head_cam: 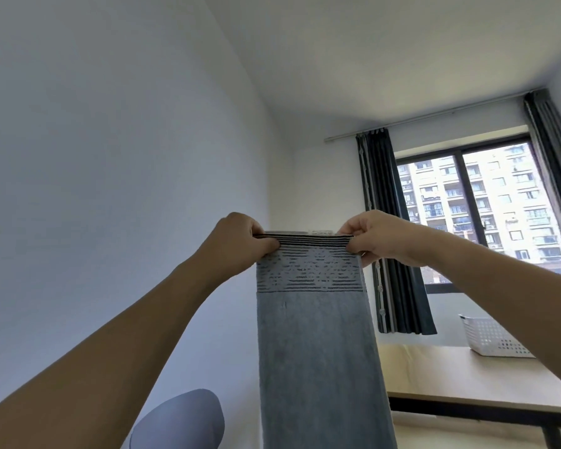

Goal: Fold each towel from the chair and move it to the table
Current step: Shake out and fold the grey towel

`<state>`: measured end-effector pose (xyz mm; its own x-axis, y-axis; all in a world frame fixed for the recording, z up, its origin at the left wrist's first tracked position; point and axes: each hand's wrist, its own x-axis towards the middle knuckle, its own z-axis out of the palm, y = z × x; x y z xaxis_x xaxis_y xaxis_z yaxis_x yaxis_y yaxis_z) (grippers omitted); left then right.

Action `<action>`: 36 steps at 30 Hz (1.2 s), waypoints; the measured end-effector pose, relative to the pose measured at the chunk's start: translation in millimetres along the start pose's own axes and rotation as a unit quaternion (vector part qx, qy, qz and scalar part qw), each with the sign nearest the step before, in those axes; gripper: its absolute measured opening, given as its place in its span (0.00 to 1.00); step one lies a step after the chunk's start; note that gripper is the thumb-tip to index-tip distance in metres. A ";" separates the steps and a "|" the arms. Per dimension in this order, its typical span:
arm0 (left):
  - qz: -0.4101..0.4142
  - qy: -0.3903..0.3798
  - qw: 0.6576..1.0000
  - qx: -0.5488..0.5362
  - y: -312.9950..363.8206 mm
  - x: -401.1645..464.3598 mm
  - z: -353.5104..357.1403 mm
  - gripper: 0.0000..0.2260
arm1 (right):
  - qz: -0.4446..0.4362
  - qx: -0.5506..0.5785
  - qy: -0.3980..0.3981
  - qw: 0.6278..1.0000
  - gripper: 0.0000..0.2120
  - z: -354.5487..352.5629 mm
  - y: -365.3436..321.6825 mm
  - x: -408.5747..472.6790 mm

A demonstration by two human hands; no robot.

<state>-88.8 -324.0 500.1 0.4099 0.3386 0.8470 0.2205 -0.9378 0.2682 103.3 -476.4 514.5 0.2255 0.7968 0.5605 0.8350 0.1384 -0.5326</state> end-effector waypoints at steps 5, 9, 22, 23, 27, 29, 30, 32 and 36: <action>-0.033 -0.020 0.999 -0.003 -41.3 19.8 33.6 0.11 | 0.065 -0.101 -0.019 0.993 0.04 18.3 13.0 44.7; -0.059 -0.003 0.997 0.039 -100.2 33.2 79.2 0.04 | 0.112 -0.136 -0.049 0.983 0.08 60.6 46.6 91.0; -0.047 0.142 0.977 0.149 -202.6 91.3 130.2 0.08 | -0.031 -0.067 0.250 0.965 0.07 161.7 123.1 197.0; -0.037 0.151 0.976 0.153 -194.2 90.3 124.4 0.08 | -0.039 -0.059 0.262 0.962 0.06 158.2 119.2 191.9; 0.007 0.144 0.973 0.183 -161.2 71.7 98.2 0.08 | -0.043 -0.057 0.264 0.962 0.06 139.0 101.8 160.2; 0.011 0.123 0.974 0.190 -147.2 53.1 88.2 0.08 | -0.033 -0.070 0.250 0.965 0.05 134.1 95.6 139.4; 0.007 0.110 0.976 0.190 -141.0 40.5 84.9 0.07 | -0.024 -0.072 0.239 0.968 0.05 134.2 93.5 127.9; -0.017 0.066 0.981 0.184 -130.9 13.7 81.8 0.07 | 0.005 -0.071 0.190 0.979 0.05 136.6 88.1 104.2; -0.156 -0.158 0.967 0.129 -118.1 -35.1 84.7 0.06 | 0.140 -0.106 -0.077 0.981 0.05 144.0 89.6 54.2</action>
<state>-54.3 -218.6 399.8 0.5284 0.6462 0.5507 0.5733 -0.7499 0.3299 118.1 -336.1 405.8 0.3965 0.8678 0.2995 0.8405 -0.2119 -0.4987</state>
